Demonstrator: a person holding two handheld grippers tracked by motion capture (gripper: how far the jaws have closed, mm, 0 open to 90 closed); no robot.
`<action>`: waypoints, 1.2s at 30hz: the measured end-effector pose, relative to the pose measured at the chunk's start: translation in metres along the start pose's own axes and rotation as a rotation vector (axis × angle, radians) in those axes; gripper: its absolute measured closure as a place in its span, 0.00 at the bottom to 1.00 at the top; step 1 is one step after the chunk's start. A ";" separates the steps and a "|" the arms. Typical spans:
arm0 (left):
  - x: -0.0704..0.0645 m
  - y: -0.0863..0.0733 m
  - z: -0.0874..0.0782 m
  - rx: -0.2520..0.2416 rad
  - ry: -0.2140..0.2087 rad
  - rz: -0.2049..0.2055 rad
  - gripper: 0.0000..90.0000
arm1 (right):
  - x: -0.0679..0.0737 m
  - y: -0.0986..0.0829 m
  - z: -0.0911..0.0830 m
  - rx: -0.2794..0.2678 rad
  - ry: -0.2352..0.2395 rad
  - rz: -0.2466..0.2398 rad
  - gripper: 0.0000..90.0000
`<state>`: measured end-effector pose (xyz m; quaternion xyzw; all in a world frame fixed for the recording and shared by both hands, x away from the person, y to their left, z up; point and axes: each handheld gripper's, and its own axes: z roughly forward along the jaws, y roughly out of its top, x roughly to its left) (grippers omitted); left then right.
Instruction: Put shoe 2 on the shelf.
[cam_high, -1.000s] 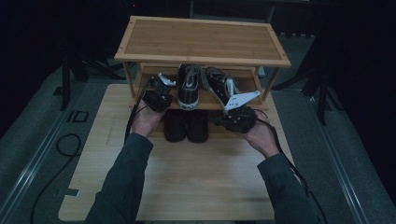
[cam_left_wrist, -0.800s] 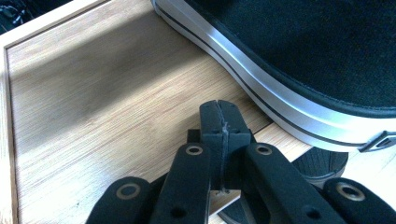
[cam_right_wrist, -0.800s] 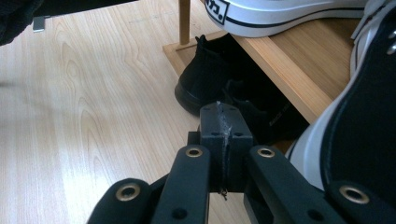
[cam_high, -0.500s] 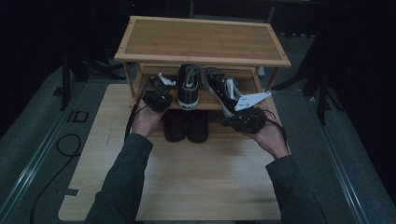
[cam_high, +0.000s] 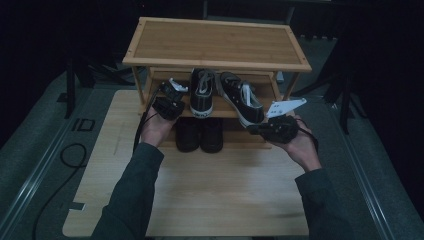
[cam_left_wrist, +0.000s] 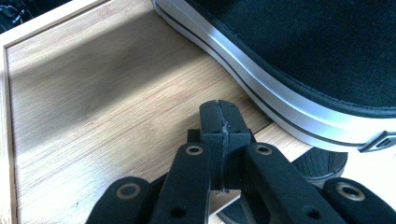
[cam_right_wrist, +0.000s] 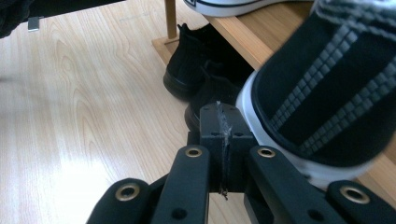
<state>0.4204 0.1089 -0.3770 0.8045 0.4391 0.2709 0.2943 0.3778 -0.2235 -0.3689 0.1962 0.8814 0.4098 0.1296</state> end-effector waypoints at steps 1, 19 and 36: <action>0.000 0.000 0.000 -0.001 0.000 -0.001 1.00 | -0.001 -0.002 -0.002 0.004 -0.003 0.003 0.99; 0.000 0.001 0.000 0.007 0.002 0.005 1.00 | -0.010 -0.020 -0.016 0.010 -0.052 0.030 1.00; -0.001 0.001 0.000 0.008 0.007 0.007 1.00 | -0.003 -0.007 -0.002 -0.034 -0.013 0.019 1.00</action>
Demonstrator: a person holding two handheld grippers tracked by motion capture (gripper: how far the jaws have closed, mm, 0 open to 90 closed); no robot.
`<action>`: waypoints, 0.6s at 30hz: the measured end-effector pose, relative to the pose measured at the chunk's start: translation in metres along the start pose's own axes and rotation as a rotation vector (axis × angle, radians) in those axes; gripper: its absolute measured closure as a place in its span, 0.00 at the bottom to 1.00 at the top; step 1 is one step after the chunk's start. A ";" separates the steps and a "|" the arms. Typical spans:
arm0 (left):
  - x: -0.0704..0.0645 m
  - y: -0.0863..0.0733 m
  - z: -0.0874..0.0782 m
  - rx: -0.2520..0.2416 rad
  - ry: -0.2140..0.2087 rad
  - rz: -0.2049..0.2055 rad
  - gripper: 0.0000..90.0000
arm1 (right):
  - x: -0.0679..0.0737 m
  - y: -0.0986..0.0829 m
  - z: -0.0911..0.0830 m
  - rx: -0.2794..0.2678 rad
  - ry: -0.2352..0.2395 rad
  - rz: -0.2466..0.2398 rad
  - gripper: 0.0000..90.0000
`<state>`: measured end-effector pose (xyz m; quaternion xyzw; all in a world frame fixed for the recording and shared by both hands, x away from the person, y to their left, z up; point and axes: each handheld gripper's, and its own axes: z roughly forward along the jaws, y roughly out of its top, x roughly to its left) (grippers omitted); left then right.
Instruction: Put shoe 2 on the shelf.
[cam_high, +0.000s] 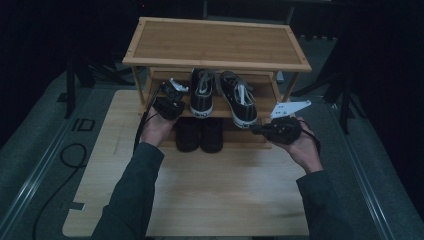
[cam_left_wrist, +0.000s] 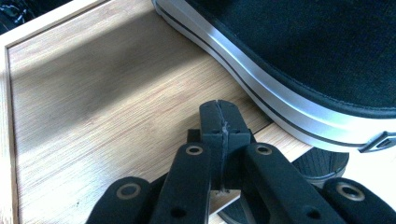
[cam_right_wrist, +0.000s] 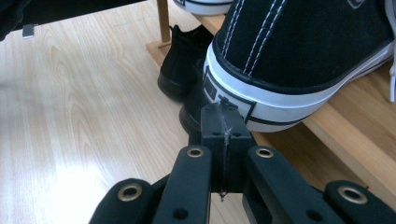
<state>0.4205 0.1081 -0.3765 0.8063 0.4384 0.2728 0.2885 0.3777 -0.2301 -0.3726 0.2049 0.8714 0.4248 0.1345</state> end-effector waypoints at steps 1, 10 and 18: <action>0.000 0.000 0.000 0.000 0.000 0.000 1.00 | 0.001 0.002 0.002 -0.002 -0.012 0.000 1.00; 0.000 0.000 0.000 -0.001 -0.002 -0.001 1.00 | 0.003 0.009 0.011 -0.028 -0.008 0.009 1.00; 0.000 0.000 0.000 -0.001 0.000 -0.001 1.00 | 0.006 0.020 0.018 -0.050 -0.005 0.003 1.00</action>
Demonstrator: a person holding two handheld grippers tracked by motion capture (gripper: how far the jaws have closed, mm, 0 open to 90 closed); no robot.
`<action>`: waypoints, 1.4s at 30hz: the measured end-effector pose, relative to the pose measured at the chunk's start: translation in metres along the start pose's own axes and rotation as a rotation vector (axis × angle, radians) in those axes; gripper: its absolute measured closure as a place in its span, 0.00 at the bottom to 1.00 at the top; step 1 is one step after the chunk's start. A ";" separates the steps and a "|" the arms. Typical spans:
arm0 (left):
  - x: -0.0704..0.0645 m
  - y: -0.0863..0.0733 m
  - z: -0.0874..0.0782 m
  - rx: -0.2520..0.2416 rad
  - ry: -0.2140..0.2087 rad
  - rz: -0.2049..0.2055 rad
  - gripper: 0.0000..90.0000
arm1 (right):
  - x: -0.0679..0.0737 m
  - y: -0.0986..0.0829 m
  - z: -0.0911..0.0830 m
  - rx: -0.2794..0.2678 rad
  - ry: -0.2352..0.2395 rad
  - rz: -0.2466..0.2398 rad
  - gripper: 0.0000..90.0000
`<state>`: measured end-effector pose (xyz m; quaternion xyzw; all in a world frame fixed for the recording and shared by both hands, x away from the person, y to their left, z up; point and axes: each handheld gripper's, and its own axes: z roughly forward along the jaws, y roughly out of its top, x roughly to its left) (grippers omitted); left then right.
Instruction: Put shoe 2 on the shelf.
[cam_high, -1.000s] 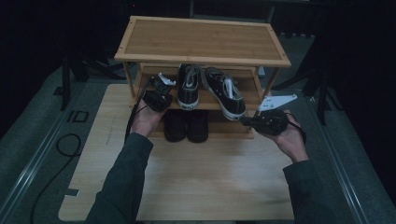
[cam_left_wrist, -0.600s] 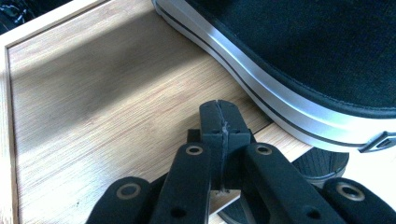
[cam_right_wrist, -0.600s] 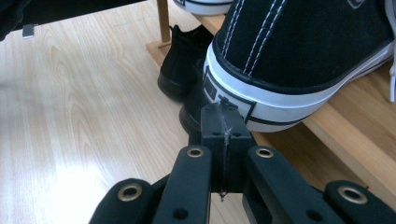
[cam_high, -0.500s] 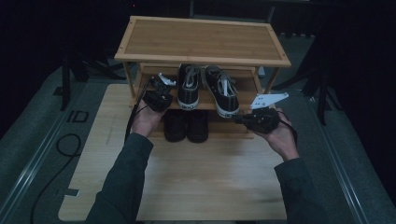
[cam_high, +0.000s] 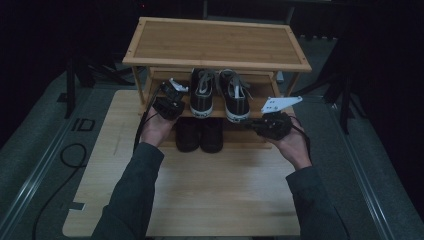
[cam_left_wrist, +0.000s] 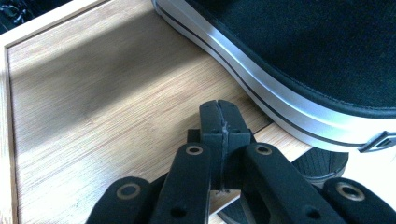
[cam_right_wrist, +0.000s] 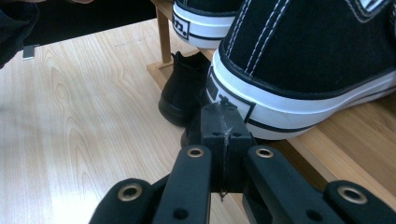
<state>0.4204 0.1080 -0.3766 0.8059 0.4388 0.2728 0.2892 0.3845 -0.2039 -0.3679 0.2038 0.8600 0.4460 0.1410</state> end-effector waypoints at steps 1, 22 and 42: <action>0.000 0.000 0.000 0.000 0.000 0.000 1.00 | 0.000 0.001 0.001 -0.003 0.004 -0.002 1.00; 0.000 -0.001 0.000 -0.008 0.000 -0.006 1.00 | 0.000 0.002 0.023 0.003 -0.036 0.020 1.00; 0.000 -0.001 0.000 -0.006 -0.002 -0.007 1.00 | 0.004 0.010 0.041 0.014 -0.001 0.013 1.00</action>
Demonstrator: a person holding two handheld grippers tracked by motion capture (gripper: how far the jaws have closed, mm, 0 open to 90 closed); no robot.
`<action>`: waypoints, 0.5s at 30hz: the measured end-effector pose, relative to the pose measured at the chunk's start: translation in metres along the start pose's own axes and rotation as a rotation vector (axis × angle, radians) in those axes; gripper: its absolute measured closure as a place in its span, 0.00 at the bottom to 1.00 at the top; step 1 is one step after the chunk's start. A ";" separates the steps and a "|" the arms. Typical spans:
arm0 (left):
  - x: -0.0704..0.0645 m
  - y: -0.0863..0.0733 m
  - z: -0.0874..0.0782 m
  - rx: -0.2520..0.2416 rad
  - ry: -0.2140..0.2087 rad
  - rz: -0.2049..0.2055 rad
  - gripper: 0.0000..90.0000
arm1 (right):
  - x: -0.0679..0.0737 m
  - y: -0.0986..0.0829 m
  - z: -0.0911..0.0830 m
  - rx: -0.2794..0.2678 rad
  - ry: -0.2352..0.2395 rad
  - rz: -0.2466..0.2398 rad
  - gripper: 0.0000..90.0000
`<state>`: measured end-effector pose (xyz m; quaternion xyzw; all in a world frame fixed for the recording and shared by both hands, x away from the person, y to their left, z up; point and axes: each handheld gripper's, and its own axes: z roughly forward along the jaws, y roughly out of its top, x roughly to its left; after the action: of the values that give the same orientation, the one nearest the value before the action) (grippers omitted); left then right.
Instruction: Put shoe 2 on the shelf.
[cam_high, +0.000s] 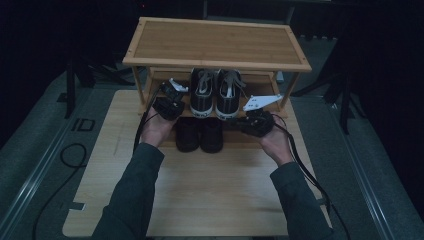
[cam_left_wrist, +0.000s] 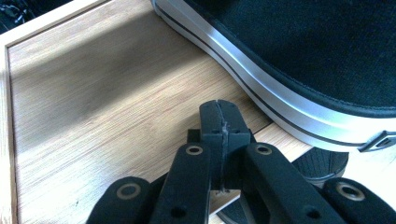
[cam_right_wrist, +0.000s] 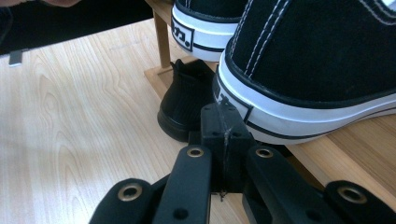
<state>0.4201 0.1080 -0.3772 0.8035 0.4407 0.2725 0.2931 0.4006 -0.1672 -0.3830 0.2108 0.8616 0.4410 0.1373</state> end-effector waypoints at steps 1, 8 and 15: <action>0.000 0.000 0.000 -0.003 0.000 -0.001 1.00 | 0.001 0.000 0.001 0.004 -0.001 -0.003 1.00; 0.000 0.000 0.000 -0.004 0.002 0.000 1.00 | 0.002 0.005 0.006 0.011 -0.003 -0.009 1.00; 0.000 0.000 0.000 -0.004 0.002 -0.002 1.00 | 0.002 0.005 0.009 0.023 -0.012 -0.007 1.00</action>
<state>0.4200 0.1078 -0.3776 0.8022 0.4413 0.2738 0.2946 0.4037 -0.1568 -0.3842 0.2117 0.8665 0.4294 0.1414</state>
